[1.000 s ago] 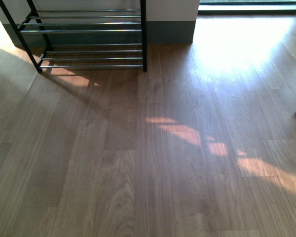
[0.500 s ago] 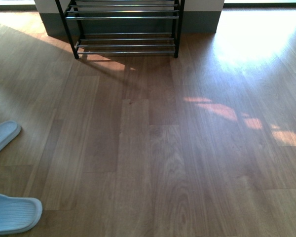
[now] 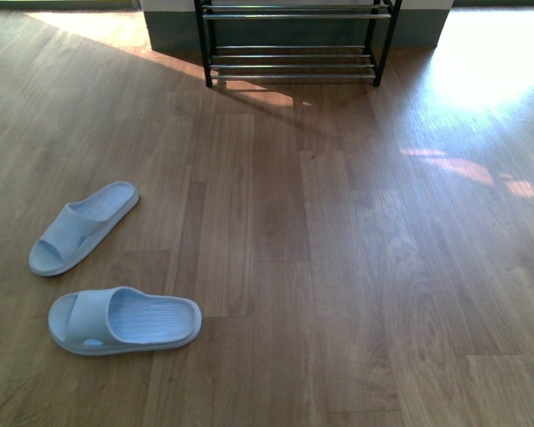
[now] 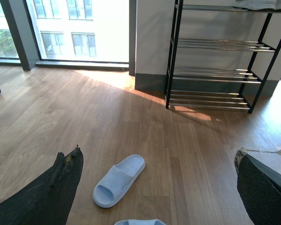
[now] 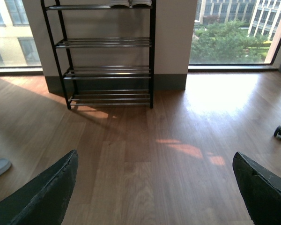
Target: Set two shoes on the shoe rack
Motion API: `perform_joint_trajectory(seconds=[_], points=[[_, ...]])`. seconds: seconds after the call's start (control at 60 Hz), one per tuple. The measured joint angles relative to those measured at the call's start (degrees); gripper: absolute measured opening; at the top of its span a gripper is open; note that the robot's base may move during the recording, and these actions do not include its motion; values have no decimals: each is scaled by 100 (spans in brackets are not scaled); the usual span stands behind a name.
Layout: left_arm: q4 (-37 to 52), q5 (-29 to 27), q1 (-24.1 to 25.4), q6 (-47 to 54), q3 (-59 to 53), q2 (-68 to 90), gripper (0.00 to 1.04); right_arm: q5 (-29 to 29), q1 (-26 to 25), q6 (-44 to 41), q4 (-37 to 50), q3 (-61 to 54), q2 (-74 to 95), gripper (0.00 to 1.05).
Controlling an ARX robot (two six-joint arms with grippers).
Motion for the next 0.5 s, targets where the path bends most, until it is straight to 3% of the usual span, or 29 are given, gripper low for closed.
perform_joint_trajectory(seconds=[0.5], points=[[0, 7, 0, 0, 0, 0, 95, 2, 0, 0, -2, 0, 0, 96]])
